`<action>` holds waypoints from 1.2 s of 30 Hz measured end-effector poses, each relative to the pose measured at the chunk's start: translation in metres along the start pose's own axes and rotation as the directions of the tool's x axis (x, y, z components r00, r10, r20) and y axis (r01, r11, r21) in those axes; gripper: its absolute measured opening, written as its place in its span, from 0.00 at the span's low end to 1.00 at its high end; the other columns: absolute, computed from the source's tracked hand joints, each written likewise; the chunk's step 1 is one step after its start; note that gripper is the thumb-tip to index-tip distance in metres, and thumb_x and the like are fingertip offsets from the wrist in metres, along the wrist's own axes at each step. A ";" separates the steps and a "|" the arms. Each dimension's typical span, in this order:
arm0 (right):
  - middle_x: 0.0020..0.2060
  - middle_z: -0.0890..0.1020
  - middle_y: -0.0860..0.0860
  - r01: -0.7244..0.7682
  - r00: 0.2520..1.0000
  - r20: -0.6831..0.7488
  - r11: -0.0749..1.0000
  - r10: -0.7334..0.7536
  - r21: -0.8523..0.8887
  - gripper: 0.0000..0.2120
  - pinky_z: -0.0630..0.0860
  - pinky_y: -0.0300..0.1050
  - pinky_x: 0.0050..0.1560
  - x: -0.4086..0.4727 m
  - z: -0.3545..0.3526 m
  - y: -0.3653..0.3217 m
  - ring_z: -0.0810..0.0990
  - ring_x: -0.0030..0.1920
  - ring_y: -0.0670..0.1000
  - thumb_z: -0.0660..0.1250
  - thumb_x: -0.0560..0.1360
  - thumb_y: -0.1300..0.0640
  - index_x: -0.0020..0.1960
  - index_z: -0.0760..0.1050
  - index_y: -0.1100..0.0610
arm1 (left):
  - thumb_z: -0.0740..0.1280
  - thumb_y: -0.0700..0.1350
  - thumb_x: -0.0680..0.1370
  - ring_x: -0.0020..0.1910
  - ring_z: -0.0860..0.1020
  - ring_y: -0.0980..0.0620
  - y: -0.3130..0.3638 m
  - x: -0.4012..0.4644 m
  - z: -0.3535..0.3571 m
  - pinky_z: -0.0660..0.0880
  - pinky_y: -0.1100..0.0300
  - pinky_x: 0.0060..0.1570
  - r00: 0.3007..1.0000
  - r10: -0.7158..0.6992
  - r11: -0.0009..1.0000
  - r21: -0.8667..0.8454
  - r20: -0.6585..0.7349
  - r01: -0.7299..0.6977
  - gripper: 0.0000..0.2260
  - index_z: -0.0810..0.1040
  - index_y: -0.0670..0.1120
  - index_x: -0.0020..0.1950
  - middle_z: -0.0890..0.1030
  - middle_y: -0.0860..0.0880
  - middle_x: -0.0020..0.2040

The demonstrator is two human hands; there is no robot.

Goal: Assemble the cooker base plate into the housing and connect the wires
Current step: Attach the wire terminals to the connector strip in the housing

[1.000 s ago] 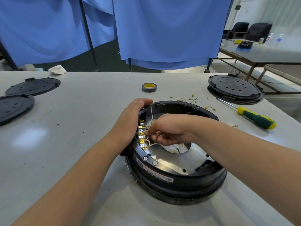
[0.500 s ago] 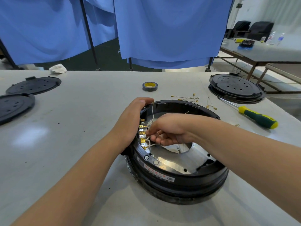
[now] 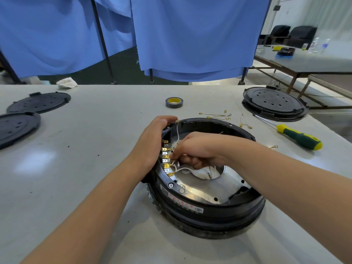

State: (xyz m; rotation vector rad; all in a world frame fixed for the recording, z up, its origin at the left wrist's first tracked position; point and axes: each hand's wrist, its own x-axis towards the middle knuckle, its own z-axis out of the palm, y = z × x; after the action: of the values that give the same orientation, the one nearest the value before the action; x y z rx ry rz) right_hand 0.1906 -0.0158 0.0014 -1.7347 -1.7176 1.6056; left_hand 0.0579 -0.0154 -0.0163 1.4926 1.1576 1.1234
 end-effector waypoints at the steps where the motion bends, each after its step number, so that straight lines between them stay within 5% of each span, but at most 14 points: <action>1: 0.22 0.67 0.49 0.008 1.000 -0.016 0.999 -0.008 -0.044 0.07 0.60 0.36 0.21 -0.001 0.000 -0.001 0.61 0.21 0.46 0.65 0.76 0.60 0.38 0.72 0.58 | 0.49 0.43 0.83 0.64 0.74 0.50 0.000 0.000 0.000 0.67 0.48 0.69 1.000 -0.002 1.000 -0.004 -0.002 0.002 0.18 0.77 0.50 0.60 0.78 0.50 0.61; 7: 0.23 0.62 0.47 -0.057 0.998 0.028 0.998 0.058 -0.016 0.10 0.53 0.35 0.24 -0.006 -0.007 -0.002 0.54 0.24 0.45 0.67 0.75 0.52 0.39 0.78 0.57 | 0.48 0.41 0.83 0.63 0.75 0.52 -0.002 0.001 -0.001 0.68 0.51 0.68 1.000 0.020 1.000 0.000 -0.008 -0.020 0.18 0.77 0.48 0.60 0.79 0.50 0.60; 13: 0.26 0.68 0.50 -0.030 0.995 -0.101 0.988 0.015 -0.153 0.15 0.62 0.37 0.25 -0.006 -0.013 0.001 0.63 0.24 0.46 0.73 0.70 0.47 0.38 0.73 0.57 | 0.48 0.42 0.83 0.63 0.75 0.52 -0.004 0.003 -0.002 0.69 0.50 0.67 0.999 0.032 0.999 0.022 -0.005 -0.032 0.18 0.77 0.48 0.60 0.79 0.49 0.60; 21: 0.20 0.63 0.45 -0.092 0.987 0.114 0.986 0.109 -0.140 0.13 0.56 0.32 0.20 -0.011 -0.012 0.000 0.58 0.21 0.43 0.69 0.74 0.44 0.39 0.79 0.54 | 0.49 0.41 0.82 0.60 0.77 0.53 -0.007 0.005 -0.002 0.72 0.60 0.59 0.999 0.037 0.999 -0.028 -0.007 -0.038 0.18 0.79 0.51 0.53 0.81 0.50 0.57; 25: 0.18 0.61 0.44 -0.135 0.960 0.239 0.989 0.146 -0.062 0.12 0.54 0.31 0.18 -0.008 -0.011 0.000 0.56 0.18 0.42 0.66 0.76 0.47 0.40 0.75 0.54 | 0.50 0.42 0.82 0.60 0.77 0.51 -0.008 0.006 -0.002 0.71 0.53 0.63 1.000 0.029 0.999 -0.043 -0.010 -0.029 0.18 0.80 0.52 0.52 0.81 0.49 0.57; 36: 0.18 0.63 0.44 -0.180 0.958 0.235 0.983 0.167 0.035 0.10 0.56 0.30 0.19 -0.005 -0.009 0.001 0.58 0.18 0.42 0.67 0.77 0.53 0.37 0.76 0.54 | 0.50 0.42 0.82 0.59 0.78 0.53 -0.009 0.005 -0.002 0.71 0.52 0.65 0.999 0.031 0.999 -0.041 -0.011 -0.031 0.19 0.80 0.53 0.51 0.82 0.50 0.57</action>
State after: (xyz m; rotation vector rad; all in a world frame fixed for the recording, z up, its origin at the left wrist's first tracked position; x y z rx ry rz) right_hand 0.1998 -0.0153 0.0067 -1.7749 -1.6352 1.9823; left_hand 0.0550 -0.0088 -0.0239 1.4795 1.1156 1.1706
